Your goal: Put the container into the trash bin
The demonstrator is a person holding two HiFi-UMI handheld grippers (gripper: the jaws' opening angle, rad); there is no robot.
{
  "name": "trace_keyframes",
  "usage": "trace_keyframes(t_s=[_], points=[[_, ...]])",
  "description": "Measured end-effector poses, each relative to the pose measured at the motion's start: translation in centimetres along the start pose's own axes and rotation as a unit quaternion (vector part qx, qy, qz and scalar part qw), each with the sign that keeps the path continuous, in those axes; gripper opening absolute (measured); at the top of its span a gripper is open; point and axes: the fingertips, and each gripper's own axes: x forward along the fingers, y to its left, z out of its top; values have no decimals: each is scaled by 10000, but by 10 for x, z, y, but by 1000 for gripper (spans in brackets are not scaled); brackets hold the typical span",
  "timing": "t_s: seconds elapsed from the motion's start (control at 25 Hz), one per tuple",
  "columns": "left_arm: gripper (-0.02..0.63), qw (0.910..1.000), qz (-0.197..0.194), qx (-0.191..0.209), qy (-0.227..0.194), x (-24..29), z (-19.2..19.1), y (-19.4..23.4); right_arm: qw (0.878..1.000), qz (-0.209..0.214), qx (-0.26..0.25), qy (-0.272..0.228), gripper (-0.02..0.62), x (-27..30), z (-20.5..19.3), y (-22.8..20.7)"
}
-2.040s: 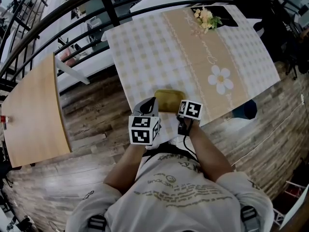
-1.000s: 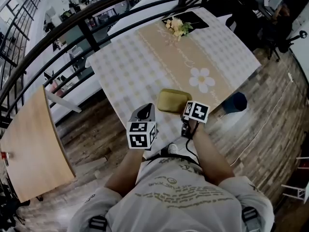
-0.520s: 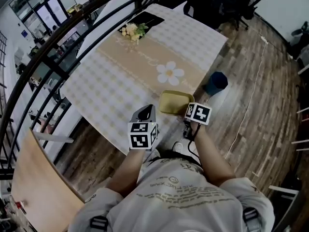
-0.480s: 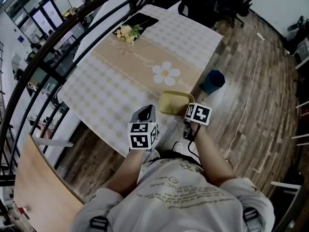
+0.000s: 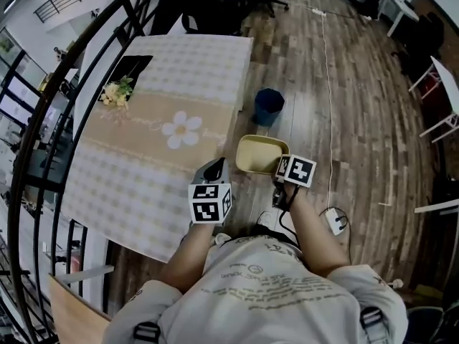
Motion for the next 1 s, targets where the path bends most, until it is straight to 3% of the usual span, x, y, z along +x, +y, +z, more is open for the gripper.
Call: trace_keyframes(t_s=[0.4, 0.76, 1.0], points=[[6, 9990, -315, 309, 115, 67, 25, -65, 9993, -79, 350, -124, 5, 10, 47, -71], [5, 9990, -207, 373, 105, 116, 47, -99, 9993, 81, 348, -120, 5, 30, 90, -108], [6, 9997, -108, 195, 123, 141, 52, -121, 9993, 177, 309, -75, 5, 41, 114, -128]])
